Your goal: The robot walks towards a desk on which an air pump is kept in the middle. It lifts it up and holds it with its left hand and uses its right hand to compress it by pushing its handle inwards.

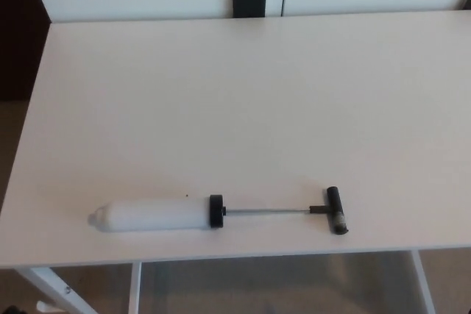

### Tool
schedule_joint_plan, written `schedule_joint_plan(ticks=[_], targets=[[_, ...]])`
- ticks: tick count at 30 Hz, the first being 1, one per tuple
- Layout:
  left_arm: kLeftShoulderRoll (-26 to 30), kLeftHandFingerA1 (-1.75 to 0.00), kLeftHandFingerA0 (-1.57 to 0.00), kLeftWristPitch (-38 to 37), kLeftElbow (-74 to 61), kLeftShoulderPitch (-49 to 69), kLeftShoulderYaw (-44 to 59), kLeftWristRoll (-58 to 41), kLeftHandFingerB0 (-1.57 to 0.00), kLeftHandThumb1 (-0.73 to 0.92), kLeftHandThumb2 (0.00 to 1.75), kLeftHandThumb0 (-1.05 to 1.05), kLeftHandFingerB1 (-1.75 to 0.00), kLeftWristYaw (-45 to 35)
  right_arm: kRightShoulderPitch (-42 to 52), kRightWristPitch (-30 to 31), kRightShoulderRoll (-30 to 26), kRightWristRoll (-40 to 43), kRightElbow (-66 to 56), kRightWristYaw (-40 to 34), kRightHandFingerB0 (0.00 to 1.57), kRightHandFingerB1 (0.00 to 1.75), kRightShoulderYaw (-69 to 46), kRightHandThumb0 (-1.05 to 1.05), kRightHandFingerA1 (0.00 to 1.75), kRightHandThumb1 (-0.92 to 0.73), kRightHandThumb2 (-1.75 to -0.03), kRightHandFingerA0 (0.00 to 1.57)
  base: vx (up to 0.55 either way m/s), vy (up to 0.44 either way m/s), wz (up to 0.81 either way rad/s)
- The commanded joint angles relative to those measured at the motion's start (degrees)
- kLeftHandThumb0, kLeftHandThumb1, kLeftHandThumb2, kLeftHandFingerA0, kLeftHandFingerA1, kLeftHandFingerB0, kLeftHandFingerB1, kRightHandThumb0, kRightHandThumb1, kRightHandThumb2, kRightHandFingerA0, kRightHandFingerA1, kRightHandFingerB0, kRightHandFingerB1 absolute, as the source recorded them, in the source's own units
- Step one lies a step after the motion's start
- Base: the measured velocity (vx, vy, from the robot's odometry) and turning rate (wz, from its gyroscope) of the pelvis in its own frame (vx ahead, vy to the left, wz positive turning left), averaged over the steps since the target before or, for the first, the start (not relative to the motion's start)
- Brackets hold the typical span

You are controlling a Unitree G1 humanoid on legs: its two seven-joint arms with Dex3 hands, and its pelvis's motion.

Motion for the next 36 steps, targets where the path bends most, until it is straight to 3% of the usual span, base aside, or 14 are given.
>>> schedule_joint_plan(ticks=[1,2,3,7,8,13,16,21,28,29,30,32,33,36], targets=[[-0.7,-0.44,-0.49,4.24,-9.65,5.76,-0.62,-1.48,-0.32,0.69,0.6,-0.23,-0.34,-1.07,2.82,0.14,1.07,-0.41,-4.24,-0.89,0.36,0.34,1.07,-0.3,0.44,-0.6,-0.58,0.57,0.0,0.0,0.0],[-0.74,-0.44,-0.49,4.58,-10.43,6.28,-0.6,-1.64,-0.32,0.69,0.6,-0.23,-0.34,-1.22,3.08,0.16,1.18,-0.35,-4.47,-0.93,0.36,0.34,1.1,-0.3,0.44,-0.6,-0.58,0.57,0.0,0.0,0.0],[-1.58,-0.59,-0.32,6.19,-13.87,8.04,0.95,-3.93,-0.12,0.51,0.95,-0.17,-0.49,-0.6,4.93,0.81,1.48,0.43,-7.07,-0.07,0.35,0.33,1.16,-0.31,0.45,-0.62,-0.59,0.61,0.0,0.0,0.0],[-3.67,-0.59,-0.33,7.93,-23.65,13.51,4.8,-7.39,-0.09,0.5,0.95,-0.24,-0.48,3.26,10.88,3.05,2.43,3.62,-15.75,2.64,0.34,0.34,0.96,-0.3,0.46,-0.66,-0.6,0.6,0.0,0.0,0.0],[-4.18,-0.38,-0.25,7.74,-26.53,15.33,6.72,-8.4,-0.17,0.65,0.59,-0.28,-0.29,4.72,13.35,3.36,2.65,5.28,-18.75,4.04,0.31,0.34,0.39,-0.28,0.47,-0.69,-0.61,0.56,0.0,0.0,0.0],[-3.59,-0.37,-0.22,7.28,-34.85,21.01,16.04,-13.51,-0.12,0.58,0.58,-0.3,-0.28,6.98,25.5,6.34,4.46,10.65,-33.17,4.93,0.4,0.36,-2.52,-0.26,0.49,-0.64,-0.59,0.67,0.0,0.0,0.0],[-1.98,-0.36,-0.18,7.43,-40.92,22.97,21.16,-16.89,-0.1,0.57,0.59,-0.29,-0.25,6.79,30.96,6.04,5.72,12.96,-38.73,5.52,0.43,0.35,-4.15,-0.29,0.46,-0.61,-0.58,0.59,0.0,-0.054,0.02],[-0.37,-0.37,-0.2,7.2,-52.77,24.14,27.61,-21.73,-0.18,0.58,0.57,-0.27,-0.28,9.21,37.78,6.14,7.83,15.06,-46.55,5.44,0.43,0.36,-4.99,-0.29,0.47,-0.61,-0.58,0.64,0.0,-0.082,0.01],[2.95,-0.37,-0.24,9.69,-67.49,23.47,33.45,-28.75,-0.24,0.52,0.61,-0.3,-0.33,13.55,40.02,4.53,8.17,16.86,-47.99,8.53,0.44,0.36,-4.97,-0.33,0.46,-0.57,-0.57,0.64,-0.02,-0.081,0.01],[5.72,-0.33,-0.21,10.01,-72.54,24.08,34.76,-31.56,-0.17,0.55,0.57,-0.29,-0.28,12.61,40.26,4.73,8.31,17.3,-49.93,8.28,0.43,0.36,-4.59,-0.29,0.46,-0.6,-0.58,0.65,0.0,0.0,0.0],[9.24,-0.5,-0.01,9.48,-77.15,24.17,35.42,-32.48,0.0,0.53,0.98,-0.22,-0.48,9.95,39.96,5.01,8.48,17.4,-51.21,7.76,0.39,0.45,-4.03,-0.41,0.55,-0.49,-0.72,0.61,0.0,0.0,0.0],[13.15,-0.5,-0.01,8.96,-82.21,24.2,36.14,-33.29,0.0,0.53,0.98,-0.22,-0.48,6.93,39.61,5.38,8.67,17.49,-52.57,7.16,0.39,0.45,-3.39,-0.41,0.55,-0.49,-0.72,0.61,-0.01,-0.041,0.0],[15.59,-0.31,-0.17,8.76,-83.72,23.4,35.6,-30.34,-0.2,0.52,0.56,-0.36,-0.28,5.5,39.28,5.51,8.83,17.05,-52.58,6.78,0.43,0.36,-2.96,-0.29,0.46,-0.6,-0.58,0.69,0.0,0.0,0.0],[18.18,-0.31,-0.17,8.9,-85.35,22.59,35.09,-27.07,-0.2,0.52,0.56,-0.36,-0.28,4.38,39.02,5.69,9.02,16.56,-52.68,6.38,0.43,0.36,-2.53,-0.29,0.46,-0.6,-0.58,0.69,0.0,0.0,0.0]])
